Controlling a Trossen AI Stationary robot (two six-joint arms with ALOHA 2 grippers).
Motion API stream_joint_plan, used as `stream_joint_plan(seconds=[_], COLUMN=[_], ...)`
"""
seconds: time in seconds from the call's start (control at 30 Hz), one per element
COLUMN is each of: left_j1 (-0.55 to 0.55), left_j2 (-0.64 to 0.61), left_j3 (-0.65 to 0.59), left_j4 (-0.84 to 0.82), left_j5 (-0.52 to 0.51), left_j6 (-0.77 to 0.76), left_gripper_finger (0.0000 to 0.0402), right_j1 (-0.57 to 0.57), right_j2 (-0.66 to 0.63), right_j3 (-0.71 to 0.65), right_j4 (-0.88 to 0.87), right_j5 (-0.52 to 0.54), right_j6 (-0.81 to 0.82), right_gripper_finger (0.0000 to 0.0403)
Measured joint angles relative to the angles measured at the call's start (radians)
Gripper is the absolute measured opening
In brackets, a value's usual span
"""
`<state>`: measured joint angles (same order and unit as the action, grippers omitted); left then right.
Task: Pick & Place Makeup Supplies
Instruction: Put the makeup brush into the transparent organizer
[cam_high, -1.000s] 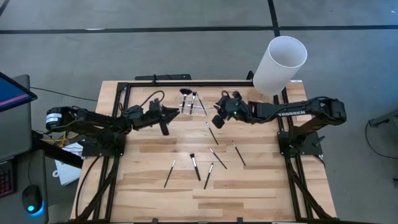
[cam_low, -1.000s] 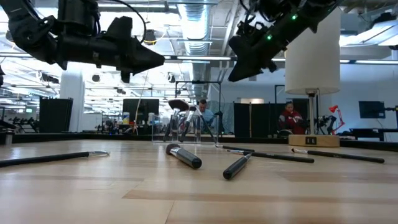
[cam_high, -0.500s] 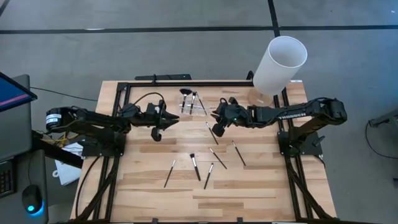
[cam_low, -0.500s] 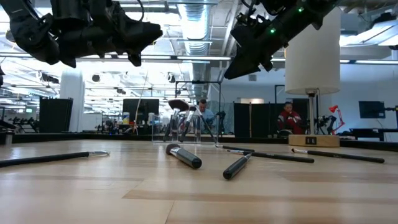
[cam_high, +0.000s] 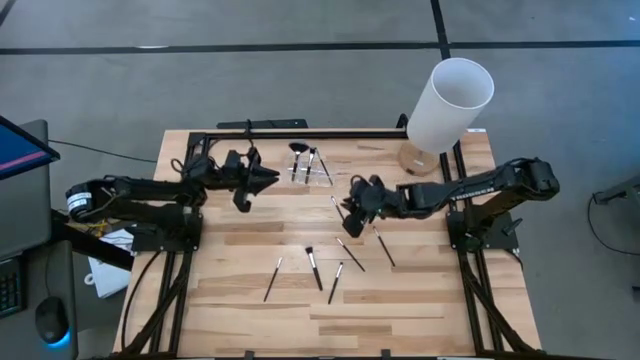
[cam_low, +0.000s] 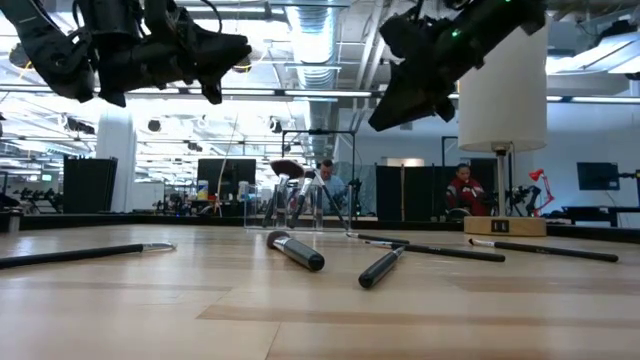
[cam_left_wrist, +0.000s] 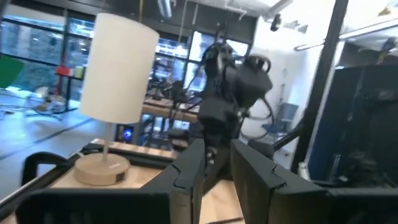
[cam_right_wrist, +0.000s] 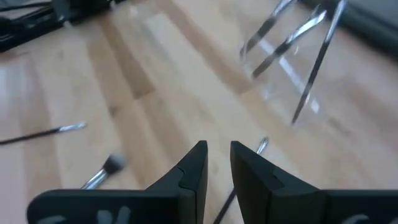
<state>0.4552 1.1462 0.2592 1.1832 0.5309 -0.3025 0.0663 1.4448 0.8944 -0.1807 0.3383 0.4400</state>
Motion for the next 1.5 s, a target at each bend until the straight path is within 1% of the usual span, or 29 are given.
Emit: stream_joint_plan(seconds=[0.1, 0.2, 0.3, 0.37, 0.4, 0.5, 0.63, 0.77, 0.83, 0.93, 1.1, 1.23, 1.43, 1.5], left_j1=[0.022, 0.034, 0.029, 0.018, 0.011, -0.017, -0.038, -0.037, -0.037, -0.037, -0.007, 0.037, 0.069, 0.071], left_j2=[-0.030, -0.047, -0.048, -0.046, -0.045, -0.049, -0.059, -0.065, -0.065, -0.065, -0.065, -0.065, -0.065, -0.065], left_j3=[0.000, 0.000, 0.000, 0.000, 0.000, 0.001, 0.005, 0.009, 0.009, 0.009, 0.009, 0.009, 0.009, 0.009], left_j4=[0.001, 0.000, -0.001, -0.001, -0.002, -0.003, -0.002, 0.001, -0.001, -0.001, -0.001, -0.011, -0.048, -0.049], left_j5=[0.025, 0.024, 0.025, 0.031, 0.041, 0.064, 0.064, 0.062, 0.062, 0.062, 0.064, 0.064, 0.069, 0.073], left_j6=[-0.055, -0.106, -0.142, -0.154, -0.155, -0.163, -0.167, -0.174, -0.174, -0.170, -0.168, -0.167, -0.166, -0.166], left_gripper_finger=[0.0076, 0.0076, 0.0076, 0.0076, 0.0076, 0.0076, 0.0076, 0.0076, 0.0076, 0.0076, 0.0076, 0.0076, 0.0076, 0.0076], right_j1=[0.043, 0.076, 0.100, 0.109, 0.114, 0.129, 0.123, 0.084, 0.060, 0.014, -0.079, -0.136, -0.169, -0.169], right_j2=[0.000, 0.005, 0.029, 0.076, 0.101, 0.212, 0.351, 0.438, 0.461, 0.476, 0.476, 0.476, 0.505, 0.534], right_j3=[0.000, 0.000, -0.001, 0.025, 0.040, 0.124, 0.272, 0.407, 0.441, 0.455, 0.455, 0.455, 0.455, 0.459], right_j4=[-0.072, -0.148, -0.159, -0.134, -0.151, -0.190, -0.350, -0.534, -0.598, -0.608, -0.562, -0.534, -0.501, -0.457], right_j5=[0.003, 0.039, 0.062, 0.065, 0.063, 0.065, 0.079, 0.087, 0.087, 0.069, -0.051, -0.110, -0.146, -0.183], right_j6=[0.093, 0.157, 0.182, 0.194, 0.197, 0.198, 0.201, 0.215, 0.215, 0.204, 0.159, 0.127, 0.120, 0.125], right_gripper_finger=[0.0061, 0.0061, 0.0061, 0.0061, 0.0061, 0.0061, 0.0061, 0.0066, 0.0073, 0.0085, 0.0094, 0.0095, 0.0094, 0.0093])
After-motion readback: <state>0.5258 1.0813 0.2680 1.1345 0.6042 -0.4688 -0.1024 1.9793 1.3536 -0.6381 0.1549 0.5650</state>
